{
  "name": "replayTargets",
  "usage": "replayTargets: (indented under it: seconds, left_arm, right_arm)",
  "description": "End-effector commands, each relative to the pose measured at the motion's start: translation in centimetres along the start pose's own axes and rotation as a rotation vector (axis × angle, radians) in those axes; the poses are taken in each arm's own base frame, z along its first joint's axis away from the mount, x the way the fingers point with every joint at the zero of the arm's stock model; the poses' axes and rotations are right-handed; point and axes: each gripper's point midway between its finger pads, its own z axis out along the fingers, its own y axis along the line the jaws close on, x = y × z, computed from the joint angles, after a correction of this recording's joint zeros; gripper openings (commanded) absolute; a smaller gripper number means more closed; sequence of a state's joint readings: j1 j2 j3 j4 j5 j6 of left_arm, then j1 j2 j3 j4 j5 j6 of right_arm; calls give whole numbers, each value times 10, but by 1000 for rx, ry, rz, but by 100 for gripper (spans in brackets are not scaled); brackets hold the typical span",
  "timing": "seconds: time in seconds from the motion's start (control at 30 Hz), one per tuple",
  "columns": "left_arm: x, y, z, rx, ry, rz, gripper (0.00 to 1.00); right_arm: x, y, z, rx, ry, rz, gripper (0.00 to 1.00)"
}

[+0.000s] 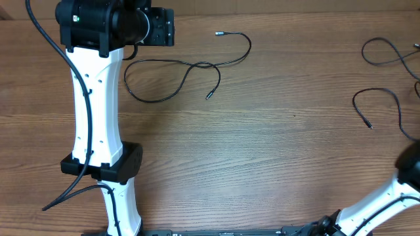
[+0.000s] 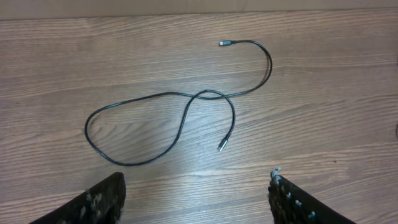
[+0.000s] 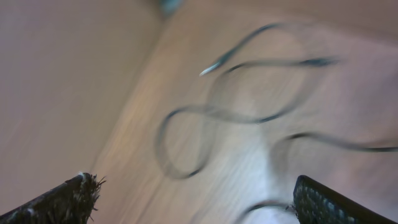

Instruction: Untangle cables

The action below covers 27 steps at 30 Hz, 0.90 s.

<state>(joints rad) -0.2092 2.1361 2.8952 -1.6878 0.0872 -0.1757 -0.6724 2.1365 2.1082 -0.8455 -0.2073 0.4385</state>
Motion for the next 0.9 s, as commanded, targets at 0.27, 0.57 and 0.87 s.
replayTargets:
  seconds: [0.27,0.57,0.87]
  left_arm:
    - [-13,73,-16,-373,-109,-201,100]
    - [-13,134,-27,-400,-112,-353,100]
    - [-11,153,-32,-359,-104,-368,100]
  right_arm:
    - [280,278,6,-433,300,-577,100]
    - [507,358,-49,-705,470,-910,100]
    - [626,342,-61,-473,518,-684,100]
